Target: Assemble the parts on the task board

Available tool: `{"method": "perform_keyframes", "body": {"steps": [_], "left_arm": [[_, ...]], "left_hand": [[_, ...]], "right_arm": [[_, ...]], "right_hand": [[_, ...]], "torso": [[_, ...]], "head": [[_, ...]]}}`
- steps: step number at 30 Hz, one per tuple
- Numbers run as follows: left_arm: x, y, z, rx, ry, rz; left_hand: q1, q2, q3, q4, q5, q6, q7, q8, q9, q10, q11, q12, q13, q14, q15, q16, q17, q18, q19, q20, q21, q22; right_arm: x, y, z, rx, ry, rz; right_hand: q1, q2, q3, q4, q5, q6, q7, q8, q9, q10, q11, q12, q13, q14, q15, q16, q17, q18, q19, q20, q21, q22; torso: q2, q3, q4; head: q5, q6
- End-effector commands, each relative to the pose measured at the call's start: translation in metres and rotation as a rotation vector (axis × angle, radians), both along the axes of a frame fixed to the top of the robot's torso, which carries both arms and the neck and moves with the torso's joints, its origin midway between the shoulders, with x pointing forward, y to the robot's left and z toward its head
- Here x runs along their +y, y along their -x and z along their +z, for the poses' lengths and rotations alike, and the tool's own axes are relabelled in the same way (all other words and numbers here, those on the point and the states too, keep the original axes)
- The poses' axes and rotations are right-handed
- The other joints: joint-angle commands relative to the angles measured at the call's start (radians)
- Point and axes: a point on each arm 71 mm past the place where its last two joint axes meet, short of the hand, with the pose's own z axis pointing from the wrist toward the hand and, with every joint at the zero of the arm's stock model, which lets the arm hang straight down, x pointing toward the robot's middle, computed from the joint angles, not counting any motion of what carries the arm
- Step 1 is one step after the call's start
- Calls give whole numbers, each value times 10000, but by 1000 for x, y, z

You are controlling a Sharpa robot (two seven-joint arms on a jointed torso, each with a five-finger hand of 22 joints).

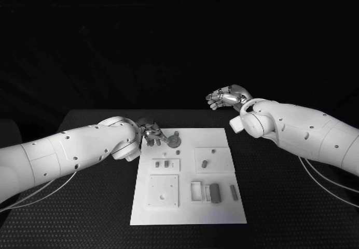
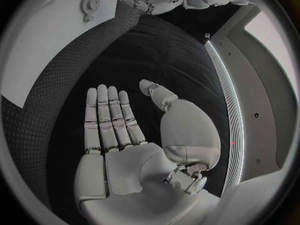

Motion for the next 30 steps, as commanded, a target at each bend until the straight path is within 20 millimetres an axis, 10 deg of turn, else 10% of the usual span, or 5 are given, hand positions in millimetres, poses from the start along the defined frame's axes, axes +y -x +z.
{"method": "perform_keyframes", "body": {"steps": [1,12,15,30], "left_arm": [[-13,-3,14,-3018,-342,-1101],[-37,5,-11,-4950,-1383,-3394],[-41,5,-15,-5151,-1852,-3725],[-58,12,-33,-4811,-2602,-4632]], "left_hand": [[382,-148,-92,-259,-158,-107,-85,81,-239,70,52,-151,-240,37,67,-85,-107,-78,2,-510,-99,-23],[1698,-407,-249,-916,-208,231,-490,-6,-1074,-31,116,-1616,-1494,106,220,-750,-608,-57,52,-356,-514,-76],[2189,-382,-118,-929,121,364,-270,-28,-1230,187,126,-1894,-1708,288,179,-785,-641,-45,156,-375,-557,-64],[1657,-599,-898,-881,-30,584,-300,-46,-1579,549,111,-2530,-2095,684,39,-223,-324,-34,502,-526,-429,200]], "right_arm": [[2,0,-1,26,6,186],[1,-1,-3,44,27,144],[-1,-1,-3,53,50,95],[1,-1,-3,55,54,147]], "right_hand": [[-99,-13,-69,-10,51,0,30,-46,-14,-16,77,-54,-10,-81,-16,-66,12,62,-39,8,-39,12],[-92,-4,-67,-13,50,2,29,-44,-14,-14,75,-53,-9,-81,-16,-66,13,64,-38,8,-43,15],[-90,0,-66,-14,50,2,29,-44,-14,-14,75,-53,-9,-82,-15,-67,13,65,-37,8,-44,17],[-72,8,-61,-26,47,6,30,-41,-13,-12,73,-53,-9,-82,-15,-67,15,66,-37,7,-49,22]], "torso": [[4,-1,-16],[7,0,-32],[14,-7,-36],[11,0,-35]], "head": [[8,46],[-4,144],[-37,167],[-102,181]]}}
